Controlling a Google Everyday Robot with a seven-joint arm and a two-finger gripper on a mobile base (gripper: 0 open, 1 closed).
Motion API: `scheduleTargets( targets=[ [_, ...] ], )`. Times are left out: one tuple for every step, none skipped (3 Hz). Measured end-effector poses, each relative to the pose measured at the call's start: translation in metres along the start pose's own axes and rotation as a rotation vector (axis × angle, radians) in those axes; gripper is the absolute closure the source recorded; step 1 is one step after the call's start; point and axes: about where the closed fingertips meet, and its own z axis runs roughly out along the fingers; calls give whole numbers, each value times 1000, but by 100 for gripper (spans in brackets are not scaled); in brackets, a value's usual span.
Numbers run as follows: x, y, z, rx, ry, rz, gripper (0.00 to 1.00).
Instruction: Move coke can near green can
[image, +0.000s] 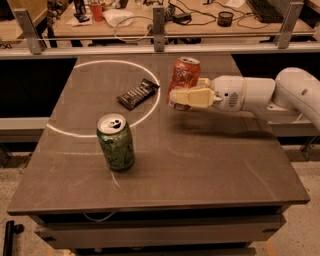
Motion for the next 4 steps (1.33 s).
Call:
scheduleTargets(
  targets=[
    [-6,39,2,-107,90,-21,100],
    [-12,77,2,-138,149,-94,100],
    [-3,104,3,-125,148,-152,100],
    [19,113,8,-81,143,-190,100]
  ],
)
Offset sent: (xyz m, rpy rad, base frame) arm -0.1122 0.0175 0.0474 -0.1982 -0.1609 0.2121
